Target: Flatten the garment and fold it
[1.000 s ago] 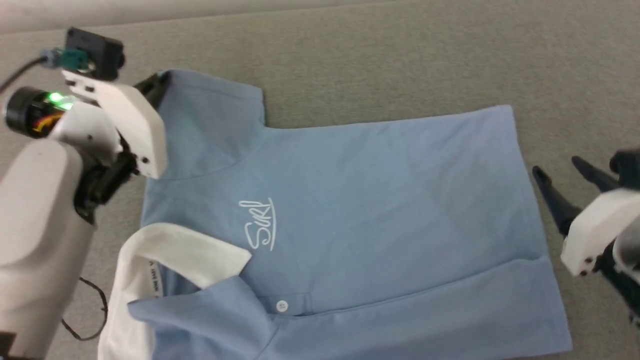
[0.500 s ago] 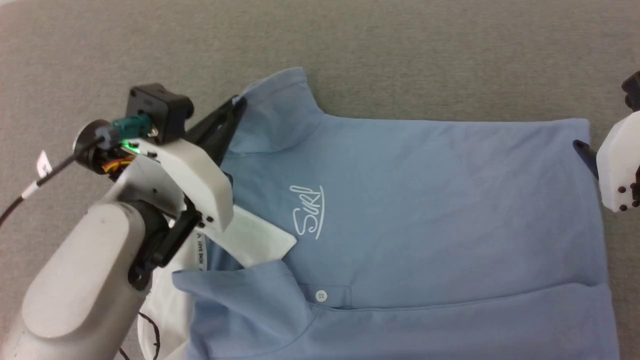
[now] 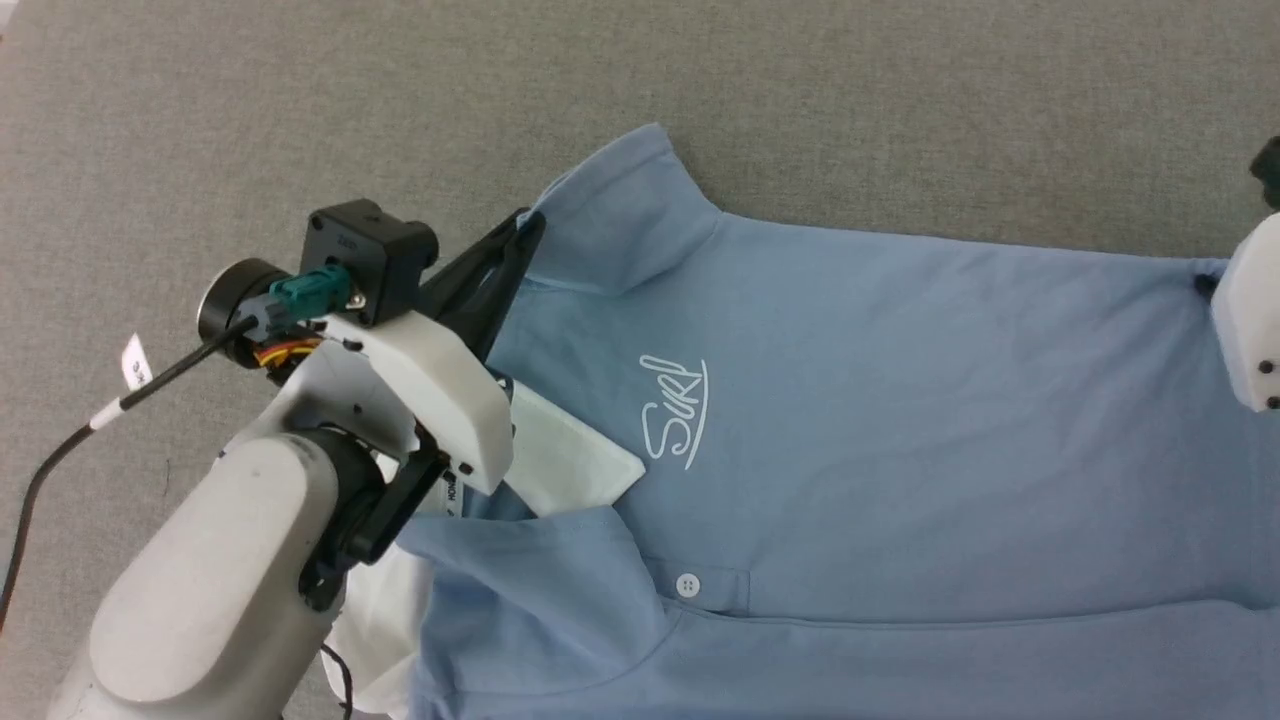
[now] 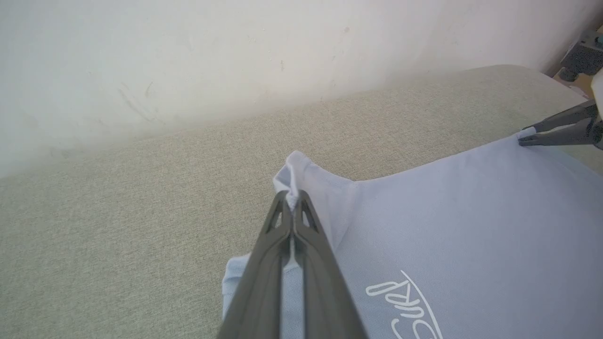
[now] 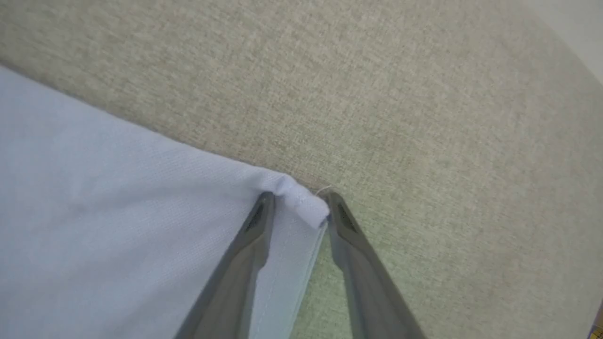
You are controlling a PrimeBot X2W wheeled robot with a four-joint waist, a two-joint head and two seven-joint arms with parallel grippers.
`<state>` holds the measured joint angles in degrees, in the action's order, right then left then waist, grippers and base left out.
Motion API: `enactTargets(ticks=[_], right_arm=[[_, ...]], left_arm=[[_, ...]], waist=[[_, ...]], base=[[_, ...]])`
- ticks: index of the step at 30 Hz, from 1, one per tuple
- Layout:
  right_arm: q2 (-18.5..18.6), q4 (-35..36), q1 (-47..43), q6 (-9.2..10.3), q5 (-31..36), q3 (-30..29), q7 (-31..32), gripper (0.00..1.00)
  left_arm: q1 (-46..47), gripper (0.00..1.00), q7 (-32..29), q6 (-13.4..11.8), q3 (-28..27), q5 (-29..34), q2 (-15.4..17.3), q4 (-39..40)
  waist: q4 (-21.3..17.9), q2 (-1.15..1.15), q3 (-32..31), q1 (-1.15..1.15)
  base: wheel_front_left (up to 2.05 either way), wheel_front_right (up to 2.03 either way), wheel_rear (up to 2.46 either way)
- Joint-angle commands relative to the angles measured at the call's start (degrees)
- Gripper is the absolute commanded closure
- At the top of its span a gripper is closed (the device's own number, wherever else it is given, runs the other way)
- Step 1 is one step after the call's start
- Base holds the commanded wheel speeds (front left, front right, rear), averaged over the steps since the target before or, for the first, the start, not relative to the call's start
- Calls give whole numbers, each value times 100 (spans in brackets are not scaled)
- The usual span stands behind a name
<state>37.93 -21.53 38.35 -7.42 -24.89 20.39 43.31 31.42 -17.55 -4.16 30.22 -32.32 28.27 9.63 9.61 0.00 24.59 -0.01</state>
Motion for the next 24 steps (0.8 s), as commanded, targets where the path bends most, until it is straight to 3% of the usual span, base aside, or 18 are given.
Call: enactTargets(ticks=[1,13,24], right_arm=[[-147,-215,-209,-7,-115,300,23,100],[-50,-177,-152,-7,-387,281,-1170,100],[-284,781,-1828,-7,-492,-725,-1918,100]], left_arm=[[-98,100,53,-41,13,22,-35,-22],[-551,100,360,-282,-214,-148,6,-228],[-2223,100,541,-953,-739,-586,356,346]], waist=[[-5,0,-25,1],[-204,0,-685,1],[-358,0,-1623,1]], base=[[0,0,0],[0,0,0],[0,0,0]])
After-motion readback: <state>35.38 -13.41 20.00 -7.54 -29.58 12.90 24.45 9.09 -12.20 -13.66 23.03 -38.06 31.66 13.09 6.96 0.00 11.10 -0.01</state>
